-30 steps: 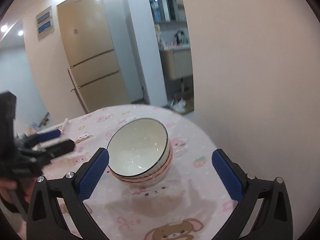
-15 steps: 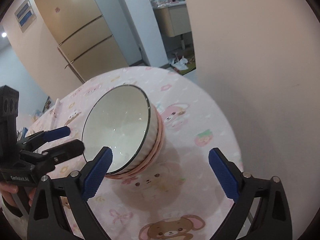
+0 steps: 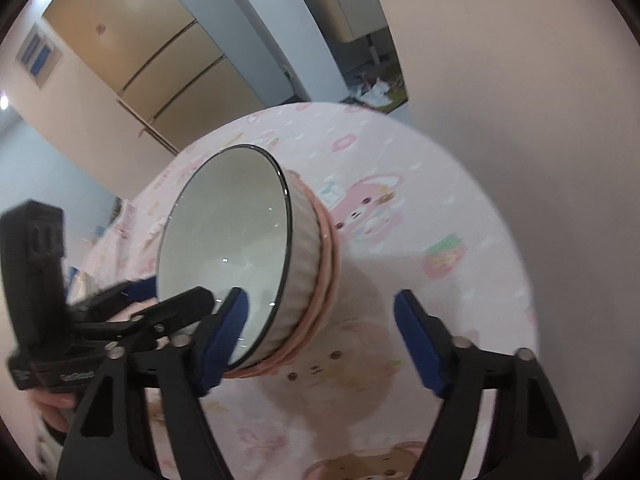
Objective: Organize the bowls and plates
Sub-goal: 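Close both grippers on the rim of the stacked bowls, then lift the bowl stack with both grippers and carry it over the white plates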
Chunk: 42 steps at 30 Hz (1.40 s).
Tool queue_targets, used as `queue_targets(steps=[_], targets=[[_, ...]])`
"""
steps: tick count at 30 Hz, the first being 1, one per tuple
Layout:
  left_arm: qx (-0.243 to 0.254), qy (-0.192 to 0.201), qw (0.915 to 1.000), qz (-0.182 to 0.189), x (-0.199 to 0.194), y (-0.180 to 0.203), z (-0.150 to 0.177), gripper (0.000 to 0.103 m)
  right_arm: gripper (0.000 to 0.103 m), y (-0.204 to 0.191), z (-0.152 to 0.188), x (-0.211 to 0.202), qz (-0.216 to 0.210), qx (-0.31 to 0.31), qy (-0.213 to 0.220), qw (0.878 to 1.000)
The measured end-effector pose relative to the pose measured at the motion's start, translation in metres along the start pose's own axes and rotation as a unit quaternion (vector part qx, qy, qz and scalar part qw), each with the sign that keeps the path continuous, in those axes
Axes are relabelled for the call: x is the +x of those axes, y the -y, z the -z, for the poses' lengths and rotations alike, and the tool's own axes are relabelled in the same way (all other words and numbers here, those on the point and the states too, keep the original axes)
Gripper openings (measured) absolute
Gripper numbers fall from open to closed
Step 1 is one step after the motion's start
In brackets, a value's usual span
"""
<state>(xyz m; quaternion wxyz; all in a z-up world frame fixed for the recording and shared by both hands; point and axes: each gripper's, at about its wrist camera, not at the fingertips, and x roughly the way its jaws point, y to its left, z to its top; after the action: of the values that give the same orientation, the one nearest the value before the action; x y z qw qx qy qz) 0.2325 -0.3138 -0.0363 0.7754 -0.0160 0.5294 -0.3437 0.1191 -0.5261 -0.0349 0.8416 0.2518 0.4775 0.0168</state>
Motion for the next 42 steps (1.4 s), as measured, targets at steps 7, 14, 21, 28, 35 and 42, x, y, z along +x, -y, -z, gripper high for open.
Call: queue_targets(steps=[7,14,21,28,35,42], targets=[[-0.054,0.013,0.9976,0.040,-0.006,-0.011,0.000,0.051,0.045,-0.007,0.001,0.002,-0.016,0.002,0.010,1.000],[-0.051,0.009,0.9973,0.052,-0.005,-0.011,-0.002,0.051,0.046,-0.006,0.000,0.002,-0.020,0.011,-0.003,1.000],[-0.087,0.005,0.9947,0.055,0.012,-0.015,-0.011,0.051,0.036,-0.002,-0.009,0.011,0.003,0.036,-0.003,0.999],[-0.119,-0.010,0.9889,0.088,0.032,-0.020,-0.008,0.044,0.039,0.013,-0.014,0.028,-0.038,0.060,-0.035,0.997],[-0.123,-0.020,0.9901,0.065,0.027,-0.013,-0.007,0.042,0.039,0.019,-0.012,0.032,-0.057,0.097,-0.032,0.993],[-0.132,-0.029,0.9900,0.042,0.009,-0.019,0.004,0.042,0.035,0.000,-0.007,0.029,-0.044,0.091,-0.045,0.994]])
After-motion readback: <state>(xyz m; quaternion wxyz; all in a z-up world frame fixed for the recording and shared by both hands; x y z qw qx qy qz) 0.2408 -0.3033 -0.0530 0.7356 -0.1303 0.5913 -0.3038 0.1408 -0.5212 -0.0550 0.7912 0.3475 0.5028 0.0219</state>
